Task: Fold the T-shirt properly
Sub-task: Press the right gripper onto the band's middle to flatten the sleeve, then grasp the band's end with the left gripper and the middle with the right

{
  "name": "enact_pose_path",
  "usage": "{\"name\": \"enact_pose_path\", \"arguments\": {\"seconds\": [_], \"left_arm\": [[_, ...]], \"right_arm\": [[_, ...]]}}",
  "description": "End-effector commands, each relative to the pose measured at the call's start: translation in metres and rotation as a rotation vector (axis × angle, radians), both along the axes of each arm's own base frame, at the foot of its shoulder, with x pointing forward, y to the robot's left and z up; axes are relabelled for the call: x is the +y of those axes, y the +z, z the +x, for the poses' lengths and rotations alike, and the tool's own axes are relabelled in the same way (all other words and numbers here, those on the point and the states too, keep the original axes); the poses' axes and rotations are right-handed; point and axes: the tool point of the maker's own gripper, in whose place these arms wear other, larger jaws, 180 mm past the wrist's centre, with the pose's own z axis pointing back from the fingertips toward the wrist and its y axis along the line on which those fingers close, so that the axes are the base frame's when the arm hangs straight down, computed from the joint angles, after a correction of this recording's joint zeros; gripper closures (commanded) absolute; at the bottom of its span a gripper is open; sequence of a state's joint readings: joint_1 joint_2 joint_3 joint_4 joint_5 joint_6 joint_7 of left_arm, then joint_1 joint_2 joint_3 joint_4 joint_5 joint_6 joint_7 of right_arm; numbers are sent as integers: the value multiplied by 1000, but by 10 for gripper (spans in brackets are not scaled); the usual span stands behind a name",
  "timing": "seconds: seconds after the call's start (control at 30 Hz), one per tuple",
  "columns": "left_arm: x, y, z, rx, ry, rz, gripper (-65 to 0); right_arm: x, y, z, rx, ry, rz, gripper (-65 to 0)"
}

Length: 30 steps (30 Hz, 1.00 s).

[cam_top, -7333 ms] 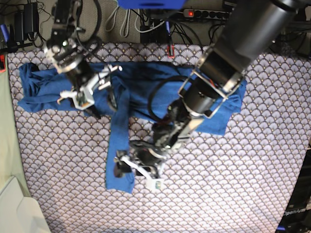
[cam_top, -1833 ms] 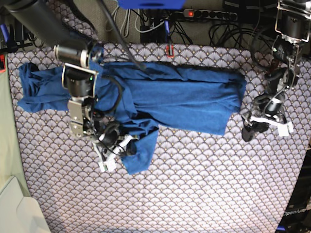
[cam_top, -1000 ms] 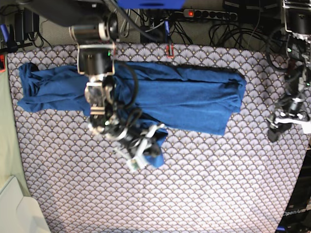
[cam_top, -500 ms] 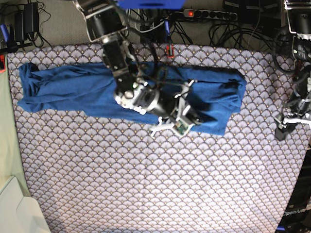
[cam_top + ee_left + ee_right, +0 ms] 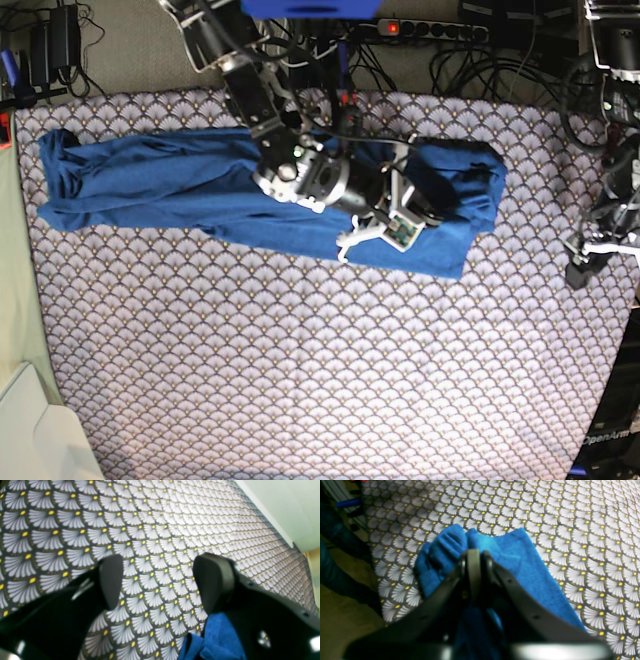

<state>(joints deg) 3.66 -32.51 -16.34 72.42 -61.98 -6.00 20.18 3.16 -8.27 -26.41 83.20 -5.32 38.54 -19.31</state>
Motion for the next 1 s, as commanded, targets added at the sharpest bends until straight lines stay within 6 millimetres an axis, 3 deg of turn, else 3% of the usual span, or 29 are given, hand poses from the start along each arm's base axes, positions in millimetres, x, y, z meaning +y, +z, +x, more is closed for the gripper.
{"name": "enact_pose_path", "arguments": {"seconds": [0.0,0.17,0.23,0.37,0.47,0.6,0.83,0.97], "left_arm": [[4,18,7,-41,-12,21,-470],[-4,9,4,26,-56,-1,-524],[-5,7,4,36,-63,-5,-524],[-6,5,2,41,-66,-6,-524],[-12,1,1,45,-68,-20,-525],[-25,-12,-6,74,-81,-56,-525],[-74,-35,-10,199,-204,-184,-526],[-103,-26,-7,216,-295,-217,-526]], "right_arm": [[7,21,7,-38,0,62,-102],[7,19,2,-27,0,66,-275],[7,24,2,-40,-1,75,-305],[2,50,9,-108,-23,103,-304],[-25,54,23,-148,-76,79,-304],[-72,39,42,-146,-170,18,-304],[-143,10,58,-74,-338,-74,-309],[-169,-1,61,-33,-406,-115,-310]]}}
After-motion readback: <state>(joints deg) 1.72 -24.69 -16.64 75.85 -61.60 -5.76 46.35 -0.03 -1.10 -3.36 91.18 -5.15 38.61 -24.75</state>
